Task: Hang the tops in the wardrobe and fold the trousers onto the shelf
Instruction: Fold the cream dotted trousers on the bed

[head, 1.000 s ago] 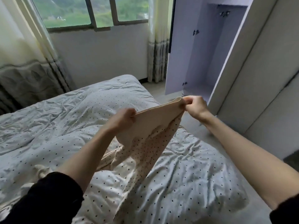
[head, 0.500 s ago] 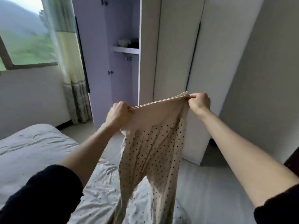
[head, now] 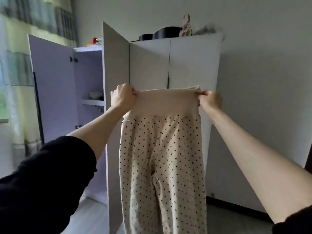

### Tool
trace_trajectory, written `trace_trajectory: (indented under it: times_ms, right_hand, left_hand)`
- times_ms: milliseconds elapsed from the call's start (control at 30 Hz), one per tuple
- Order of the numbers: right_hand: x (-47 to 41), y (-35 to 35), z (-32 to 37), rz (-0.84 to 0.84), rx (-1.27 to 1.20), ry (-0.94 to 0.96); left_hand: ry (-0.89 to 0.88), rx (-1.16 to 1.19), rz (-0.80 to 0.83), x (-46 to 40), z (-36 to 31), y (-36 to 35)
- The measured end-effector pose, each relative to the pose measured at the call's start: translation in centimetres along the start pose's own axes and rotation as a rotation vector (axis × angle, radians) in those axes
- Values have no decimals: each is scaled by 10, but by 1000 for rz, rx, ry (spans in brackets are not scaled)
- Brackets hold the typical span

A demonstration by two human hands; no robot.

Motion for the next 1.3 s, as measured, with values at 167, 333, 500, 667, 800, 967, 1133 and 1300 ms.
trace_trajectory:
  times_ms: [167, 333, 500, 667, 800, 967, 1133, 1300]
  right_hand:
    - [-32, 16, 28, -118, 6, 132]
    - [-13, 4, 47, -111, 21, 211]
    - [34, -17, 90, -45, -24, 305]
    - [133, -44, 137, 79, -27, 384]
    - [225, -53, 163, 141, -100, 362]
    - [379, -81, 194, 353, -295, 339]
    - [568, -153, 185, 880, -370, 201]
    - [768, -200, 168, 1291, -173, 314]
  left_hand:
    - [22, 31, -88, -38, -15, -15]
    - [54, 27, -110, -40, 8, -5]
    - [113, 54, -197, -23, 48, 48]
    - [110, 28, -206, 33, 109, 135]
    - [134, 33, -178, 94, 159, 201]
    - [205, -19, -165, 211, 235, 297]
    - [381, -220, -25, 375, 339, 372]
    - [639, -348, 166, 555, 441, 450]
Point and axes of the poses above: each hand's wrist, its own x-axis away from the middle knuckle, its own y-axis out of the back of the hand, z = x × y, the point moved 10 cm from there along -x, towards the middle knuckle, and after that the axes turned 1 degree about x, right-handed, at the moved point
